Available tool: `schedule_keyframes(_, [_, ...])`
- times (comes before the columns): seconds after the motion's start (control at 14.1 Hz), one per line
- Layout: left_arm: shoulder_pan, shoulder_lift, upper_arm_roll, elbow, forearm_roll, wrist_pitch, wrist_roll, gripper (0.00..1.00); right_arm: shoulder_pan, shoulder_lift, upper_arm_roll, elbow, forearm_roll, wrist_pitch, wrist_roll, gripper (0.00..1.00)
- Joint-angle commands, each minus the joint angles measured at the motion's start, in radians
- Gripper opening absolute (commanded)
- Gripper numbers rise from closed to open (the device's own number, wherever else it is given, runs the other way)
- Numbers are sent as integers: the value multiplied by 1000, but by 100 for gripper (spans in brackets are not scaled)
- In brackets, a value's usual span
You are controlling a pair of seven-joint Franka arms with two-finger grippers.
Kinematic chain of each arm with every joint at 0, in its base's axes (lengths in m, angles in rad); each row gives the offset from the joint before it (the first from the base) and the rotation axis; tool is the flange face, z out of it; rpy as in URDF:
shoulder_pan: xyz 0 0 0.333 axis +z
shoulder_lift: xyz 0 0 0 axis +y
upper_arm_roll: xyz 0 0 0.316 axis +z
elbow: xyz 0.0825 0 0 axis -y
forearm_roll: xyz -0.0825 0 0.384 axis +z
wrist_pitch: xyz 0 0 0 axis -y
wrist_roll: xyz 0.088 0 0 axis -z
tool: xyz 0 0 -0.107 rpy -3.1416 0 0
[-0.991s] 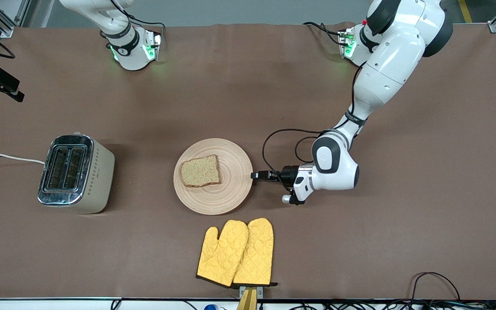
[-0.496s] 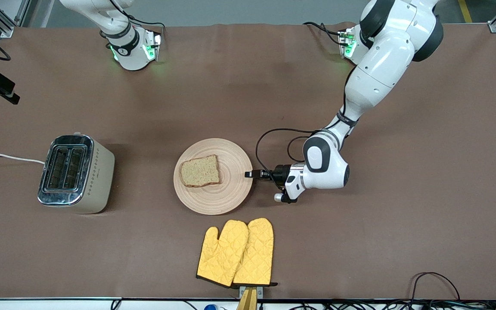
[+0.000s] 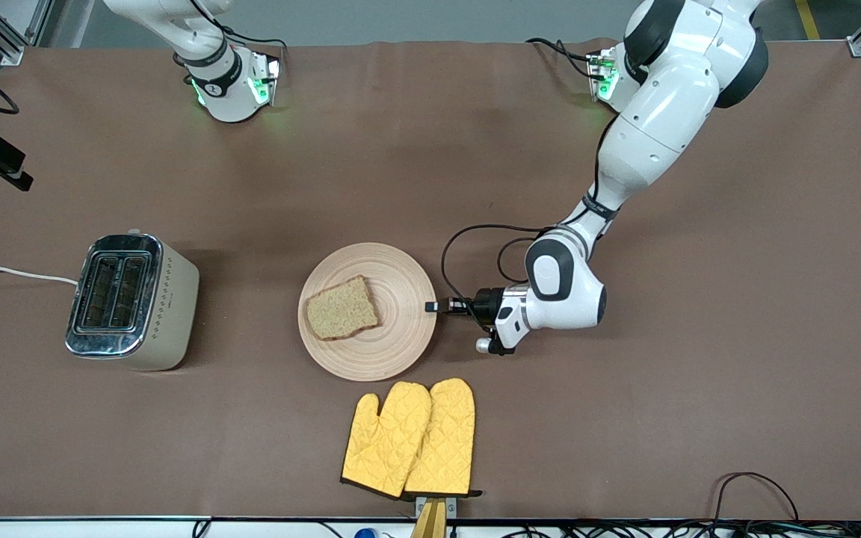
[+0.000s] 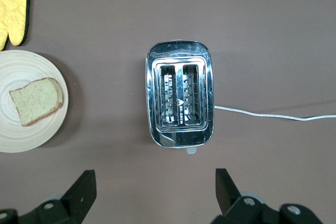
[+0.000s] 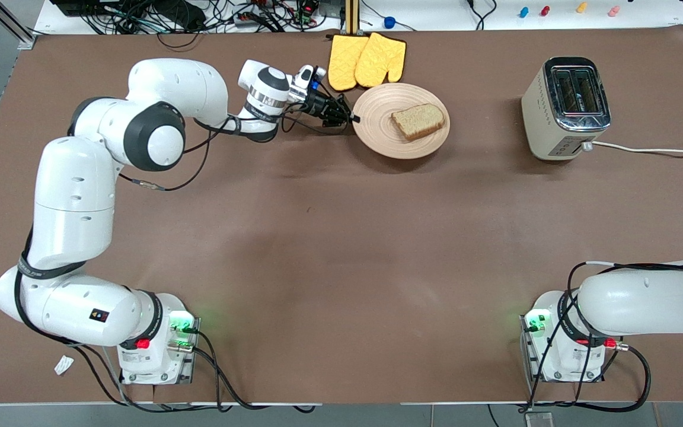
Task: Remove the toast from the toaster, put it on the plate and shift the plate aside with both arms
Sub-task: 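Slide the plate with bread away from the toaster using the left gripper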
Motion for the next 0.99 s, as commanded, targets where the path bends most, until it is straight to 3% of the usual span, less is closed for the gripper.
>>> schedule_keyframes(0.0, [19, -75, -1, 3, -30, -2, -15, 0, -21, 10, 21, 9, -19, -2, -11, 100])
schedule_keyframes(0.35, [103, -250, 9, -29, -16, -11, -90, 0, -21, 9, 21, 11, -19, -10, -10, 100])
schedule_keyframes(0.5, [184, -278, 6, -38, 26, -41, -91, 0, -19, 9, 21, 11, -19, -10, -9, 100])
schedule_keyframes(0.92, [468, -296, 2, -32, 223, -320, -75, 0, -16, 9, 21, 11, -19, -13, -8, 100])
